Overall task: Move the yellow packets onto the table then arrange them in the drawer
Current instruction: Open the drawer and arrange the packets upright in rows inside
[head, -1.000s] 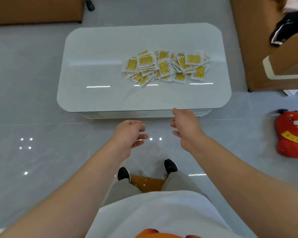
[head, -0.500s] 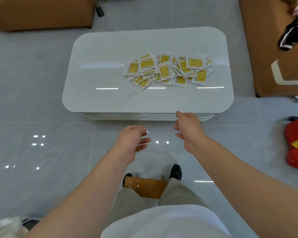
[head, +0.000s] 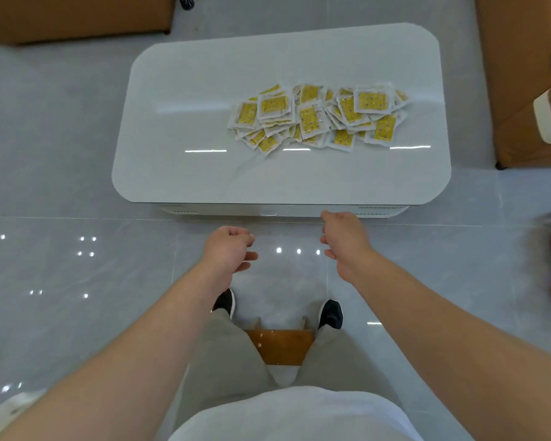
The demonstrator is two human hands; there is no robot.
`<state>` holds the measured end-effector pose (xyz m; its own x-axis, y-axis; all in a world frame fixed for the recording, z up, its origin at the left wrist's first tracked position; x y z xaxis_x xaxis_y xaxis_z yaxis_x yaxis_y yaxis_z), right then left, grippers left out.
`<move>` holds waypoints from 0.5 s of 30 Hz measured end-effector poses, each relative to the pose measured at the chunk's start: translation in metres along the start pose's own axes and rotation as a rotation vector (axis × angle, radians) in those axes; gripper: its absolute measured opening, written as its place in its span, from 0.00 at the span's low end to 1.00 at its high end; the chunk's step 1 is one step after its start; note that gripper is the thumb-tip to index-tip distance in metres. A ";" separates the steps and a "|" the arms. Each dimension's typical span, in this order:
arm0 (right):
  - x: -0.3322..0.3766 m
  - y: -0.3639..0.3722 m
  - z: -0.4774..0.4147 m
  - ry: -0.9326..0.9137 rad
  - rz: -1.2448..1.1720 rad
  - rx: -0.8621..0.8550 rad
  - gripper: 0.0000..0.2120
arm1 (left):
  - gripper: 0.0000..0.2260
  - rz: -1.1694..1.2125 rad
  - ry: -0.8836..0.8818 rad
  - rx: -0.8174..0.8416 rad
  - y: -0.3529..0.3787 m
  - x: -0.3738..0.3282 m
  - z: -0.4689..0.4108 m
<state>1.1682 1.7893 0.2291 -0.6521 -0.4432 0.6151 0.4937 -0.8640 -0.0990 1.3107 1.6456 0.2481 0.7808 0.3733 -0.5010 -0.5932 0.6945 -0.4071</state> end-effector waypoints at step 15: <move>-0.151 0.143 -0.286 -0.342 0.863 0.206 0.19 | 0.26 -1.111 0.581 0.162 0.077 0.118 -0.360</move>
<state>1.1727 1.6639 -0.1021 0.1725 -0.7862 0.5934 0.8395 -0.1978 -0.5061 1.2871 1.5215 -0.1176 0.6156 -0.7544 -0.2278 0.3884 0.5420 -0.7453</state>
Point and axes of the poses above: each hand's wrist, its own z-axis away from the middle knuckle, its own y-axis out of the palm, x = y × z, the point moved 1 cm from there along -z, towards the middle knuckle, and after that the axes turned 4 degrees about -z, right-handed, at the moved point
